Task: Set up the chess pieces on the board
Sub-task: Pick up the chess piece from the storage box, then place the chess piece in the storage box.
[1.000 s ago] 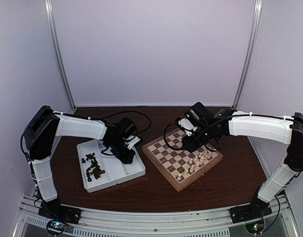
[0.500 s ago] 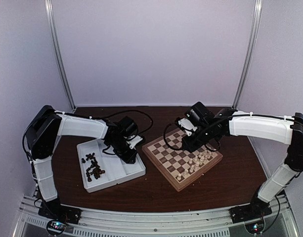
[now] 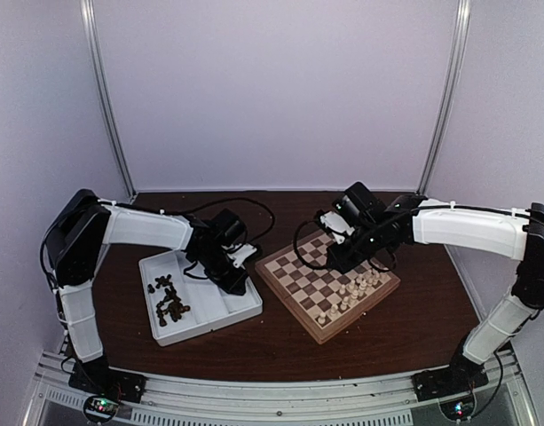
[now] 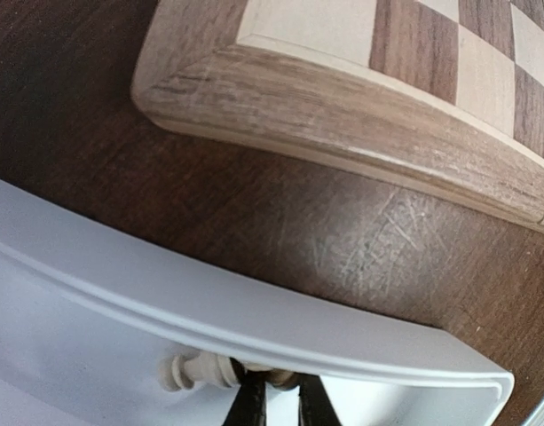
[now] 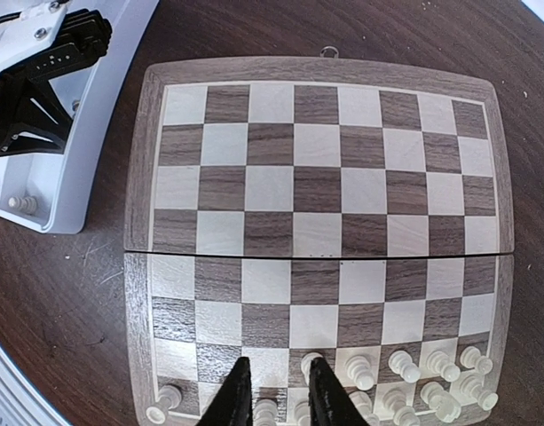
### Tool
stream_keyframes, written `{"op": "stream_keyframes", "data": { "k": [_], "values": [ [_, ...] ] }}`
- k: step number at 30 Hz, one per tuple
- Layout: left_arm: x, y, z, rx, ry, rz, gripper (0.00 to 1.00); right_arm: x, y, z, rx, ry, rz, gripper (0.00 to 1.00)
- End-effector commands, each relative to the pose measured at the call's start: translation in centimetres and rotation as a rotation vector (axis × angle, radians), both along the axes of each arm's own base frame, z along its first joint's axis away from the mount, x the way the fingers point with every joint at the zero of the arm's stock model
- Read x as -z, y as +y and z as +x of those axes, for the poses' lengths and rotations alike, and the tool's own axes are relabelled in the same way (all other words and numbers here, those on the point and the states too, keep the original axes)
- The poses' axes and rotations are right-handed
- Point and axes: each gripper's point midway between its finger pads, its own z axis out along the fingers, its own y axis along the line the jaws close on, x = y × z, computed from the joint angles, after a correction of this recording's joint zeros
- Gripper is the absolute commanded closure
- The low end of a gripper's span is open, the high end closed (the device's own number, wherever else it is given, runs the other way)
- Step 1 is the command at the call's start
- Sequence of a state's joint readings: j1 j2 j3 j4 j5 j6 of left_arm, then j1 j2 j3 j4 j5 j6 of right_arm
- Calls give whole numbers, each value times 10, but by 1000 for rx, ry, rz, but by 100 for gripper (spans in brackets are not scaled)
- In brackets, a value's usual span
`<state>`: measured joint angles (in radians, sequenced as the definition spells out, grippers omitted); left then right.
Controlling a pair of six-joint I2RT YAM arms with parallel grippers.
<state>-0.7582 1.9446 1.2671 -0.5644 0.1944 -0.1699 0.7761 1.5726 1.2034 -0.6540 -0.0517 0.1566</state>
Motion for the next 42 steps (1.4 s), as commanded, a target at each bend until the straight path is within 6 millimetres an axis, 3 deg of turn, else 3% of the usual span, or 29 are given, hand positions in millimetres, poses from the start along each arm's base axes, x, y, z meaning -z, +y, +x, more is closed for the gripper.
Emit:
{"op": "stream_keyframes", "data": {
  "k": [1,7,13,20,23,27,36,42],
  "values": [
    [-15,-2,7,-36,-62,-55,100,-17,6,-1,-12,-21,75,77],
    [-37,6,3,-79,-110,-108,100,-29,35,-9,-83,-5,235,75],
    [-50,9,-5,-98,-52,-197,100,-38,69,-19,-163,14,375,75],
    [-70,13,-8,-118,-5,-340,100,-43,109,-39,-294,-3,443,73],
    [-81,4,-18,-62,32,-418,98,-46,127,-50,-378,-14,464,73],
    [-75,7,-21,-65,64,-386,98,-47,146,-55,-458,-35,437,73],
    [-47,34,-34,-97,188,-142,98,-42,145,-52,-489,-60,330,71],
    [-51,49,-23,-86,150,79,99,-39,136,-45,-468,-130,280,72]
  ]
}}
